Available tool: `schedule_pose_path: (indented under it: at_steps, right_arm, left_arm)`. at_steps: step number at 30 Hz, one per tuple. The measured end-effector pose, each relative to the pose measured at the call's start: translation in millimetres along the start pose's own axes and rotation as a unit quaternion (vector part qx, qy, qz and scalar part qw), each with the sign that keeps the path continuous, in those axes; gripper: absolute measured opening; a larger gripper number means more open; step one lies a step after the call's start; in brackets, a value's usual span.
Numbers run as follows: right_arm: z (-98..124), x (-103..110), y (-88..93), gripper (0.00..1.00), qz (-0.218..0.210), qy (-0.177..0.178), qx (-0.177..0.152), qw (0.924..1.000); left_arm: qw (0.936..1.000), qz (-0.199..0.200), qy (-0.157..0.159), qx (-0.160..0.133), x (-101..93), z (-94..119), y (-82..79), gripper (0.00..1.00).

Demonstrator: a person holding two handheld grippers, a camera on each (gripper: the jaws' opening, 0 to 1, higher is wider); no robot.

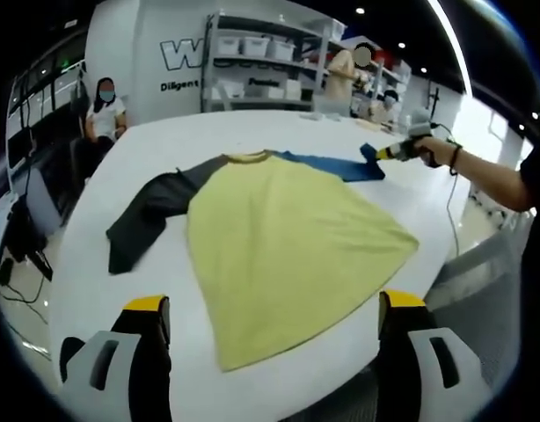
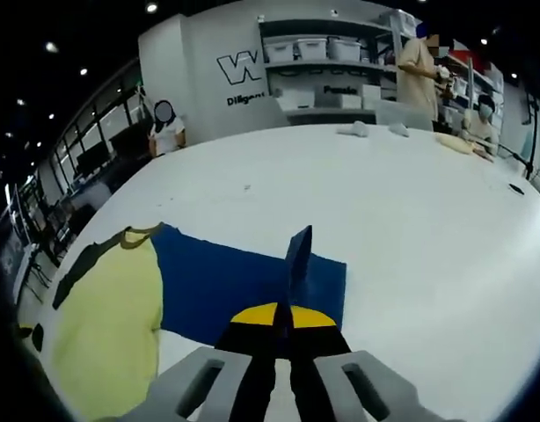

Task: Fold the garment on the visible template until the final outline fits inside the template.

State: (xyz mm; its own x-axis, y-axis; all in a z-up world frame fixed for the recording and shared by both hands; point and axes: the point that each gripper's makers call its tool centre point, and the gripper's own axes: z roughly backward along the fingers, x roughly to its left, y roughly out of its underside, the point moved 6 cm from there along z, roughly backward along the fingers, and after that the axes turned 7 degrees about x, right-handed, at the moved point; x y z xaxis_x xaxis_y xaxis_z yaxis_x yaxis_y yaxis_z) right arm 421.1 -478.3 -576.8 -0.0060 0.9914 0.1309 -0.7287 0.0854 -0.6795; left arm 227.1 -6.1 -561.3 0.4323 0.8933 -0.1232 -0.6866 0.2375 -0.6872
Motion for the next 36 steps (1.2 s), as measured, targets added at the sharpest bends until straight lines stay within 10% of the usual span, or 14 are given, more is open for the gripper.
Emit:
schedule_pose_path:
  at_steps: [36]
  right_arm:
    - [-10, 98, -18.9, 0.0, 0.028, -0.093, -0.011, 0.9952]
  left_arm:
    - [1.0, -0.001, 0.003, 0.004, -2.1, 0, 2.9, 0.93]
